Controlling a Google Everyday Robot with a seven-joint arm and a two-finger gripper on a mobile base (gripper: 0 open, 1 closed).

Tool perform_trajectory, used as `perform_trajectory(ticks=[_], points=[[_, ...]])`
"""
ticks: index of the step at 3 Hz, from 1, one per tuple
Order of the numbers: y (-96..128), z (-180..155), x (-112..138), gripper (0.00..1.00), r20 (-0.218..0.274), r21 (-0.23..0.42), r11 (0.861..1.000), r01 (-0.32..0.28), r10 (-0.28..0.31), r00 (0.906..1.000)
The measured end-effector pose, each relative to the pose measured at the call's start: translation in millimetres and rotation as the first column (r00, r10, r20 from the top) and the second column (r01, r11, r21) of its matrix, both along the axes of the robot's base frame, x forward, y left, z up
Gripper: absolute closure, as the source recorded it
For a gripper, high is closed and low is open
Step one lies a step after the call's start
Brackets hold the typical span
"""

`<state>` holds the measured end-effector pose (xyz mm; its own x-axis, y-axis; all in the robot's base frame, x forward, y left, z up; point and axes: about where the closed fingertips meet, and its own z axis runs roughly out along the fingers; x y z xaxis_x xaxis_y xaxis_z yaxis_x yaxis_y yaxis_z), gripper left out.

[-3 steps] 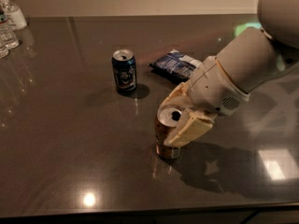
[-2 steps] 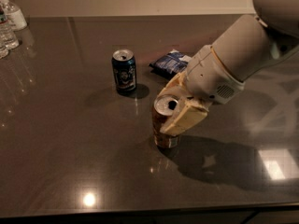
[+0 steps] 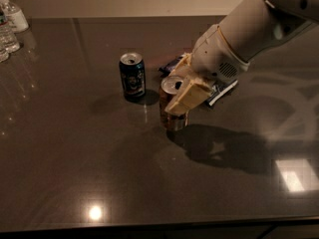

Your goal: Move orange can near pepsi can

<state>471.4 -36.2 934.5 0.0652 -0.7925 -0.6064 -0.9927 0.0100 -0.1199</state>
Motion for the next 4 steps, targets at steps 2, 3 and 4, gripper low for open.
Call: perform_trajectory(ticks=[2,3,4], points=[[15,-3,37,1.0,0.001,0.035,0.999,0.031,-0.032,0.9995],[26,-9,46,1.0,-0.009,0.041,0.999,0.027,-0.027,0.9996],[39,-16,53,1.0,-0.027,0.041,0.999,0.016,-0.015,0.9995]])
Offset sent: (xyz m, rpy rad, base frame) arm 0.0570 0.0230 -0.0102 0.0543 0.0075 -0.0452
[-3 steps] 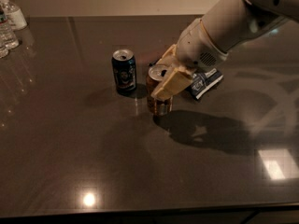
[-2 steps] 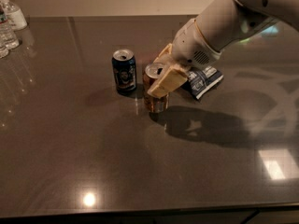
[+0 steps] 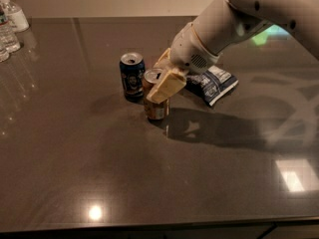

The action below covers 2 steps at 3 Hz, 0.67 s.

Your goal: Move orange can near pepsi can

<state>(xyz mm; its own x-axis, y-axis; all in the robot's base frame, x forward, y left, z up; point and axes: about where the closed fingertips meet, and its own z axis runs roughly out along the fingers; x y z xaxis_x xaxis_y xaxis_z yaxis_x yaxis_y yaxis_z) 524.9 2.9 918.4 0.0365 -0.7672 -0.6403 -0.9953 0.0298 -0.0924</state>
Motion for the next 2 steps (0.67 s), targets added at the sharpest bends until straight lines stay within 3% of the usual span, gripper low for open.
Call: perform_trajectory(ticks=[1,2], points=[[8.2,-7.6,8.0,0.83,-0.023,0.004,1.0,0.005,-0.005,0.9997],[15.0,-11.9,14.9,0.59,-0.031,0.0,1.0,0.004,-0.004,0.9995]])
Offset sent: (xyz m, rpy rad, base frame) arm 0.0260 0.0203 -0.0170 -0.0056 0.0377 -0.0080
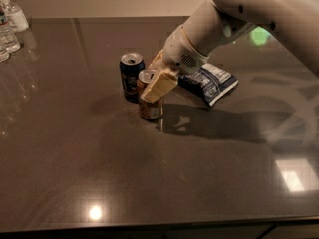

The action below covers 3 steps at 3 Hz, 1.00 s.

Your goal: Move orange can near pepsi can

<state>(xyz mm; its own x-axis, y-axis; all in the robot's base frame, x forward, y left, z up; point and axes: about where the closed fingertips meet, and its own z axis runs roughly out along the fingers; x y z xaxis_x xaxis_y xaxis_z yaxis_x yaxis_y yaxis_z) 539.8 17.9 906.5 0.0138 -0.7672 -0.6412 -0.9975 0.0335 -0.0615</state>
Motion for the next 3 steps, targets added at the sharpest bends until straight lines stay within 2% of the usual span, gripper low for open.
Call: perform_trajectory(ticks=[2,3], points=[[3.6,-0.2,-1.1,0.13,0.0,-0.001,1.0,-0.006,0.006,1.0],[5.2,-0.2,-1.9,0.0,0.0,-0.002,1.0,-0.01,0.01,1.0]])
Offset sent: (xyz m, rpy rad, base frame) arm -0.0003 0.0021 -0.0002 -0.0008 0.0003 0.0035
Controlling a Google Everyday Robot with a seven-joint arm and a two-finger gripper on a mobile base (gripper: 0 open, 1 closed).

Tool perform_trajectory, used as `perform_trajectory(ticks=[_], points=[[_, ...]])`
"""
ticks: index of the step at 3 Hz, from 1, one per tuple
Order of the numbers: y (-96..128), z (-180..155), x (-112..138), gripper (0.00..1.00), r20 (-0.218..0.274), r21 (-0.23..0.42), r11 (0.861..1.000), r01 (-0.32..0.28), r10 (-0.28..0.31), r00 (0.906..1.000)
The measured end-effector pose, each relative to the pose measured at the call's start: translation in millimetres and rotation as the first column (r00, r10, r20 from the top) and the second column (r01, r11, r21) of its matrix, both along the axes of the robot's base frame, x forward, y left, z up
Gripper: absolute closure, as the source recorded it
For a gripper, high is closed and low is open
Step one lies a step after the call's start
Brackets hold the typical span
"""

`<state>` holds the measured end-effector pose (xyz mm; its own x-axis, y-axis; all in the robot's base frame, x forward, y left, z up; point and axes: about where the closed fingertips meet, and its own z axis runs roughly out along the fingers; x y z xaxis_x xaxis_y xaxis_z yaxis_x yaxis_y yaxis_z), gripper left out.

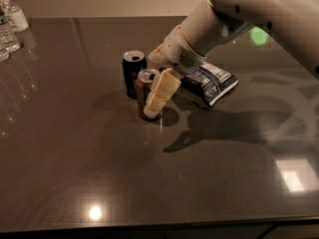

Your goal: Move orange can near pepsi can

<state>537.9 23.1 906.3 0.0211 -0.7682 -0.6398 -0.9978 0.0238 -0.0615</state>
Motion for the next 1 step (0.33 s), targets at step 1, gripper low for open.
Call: perform_trajectory(ticks=[1], points=[[0.1,0.0,0.0,0.0,0.0,0.0,1.0,0.0,0.0,1.0]])
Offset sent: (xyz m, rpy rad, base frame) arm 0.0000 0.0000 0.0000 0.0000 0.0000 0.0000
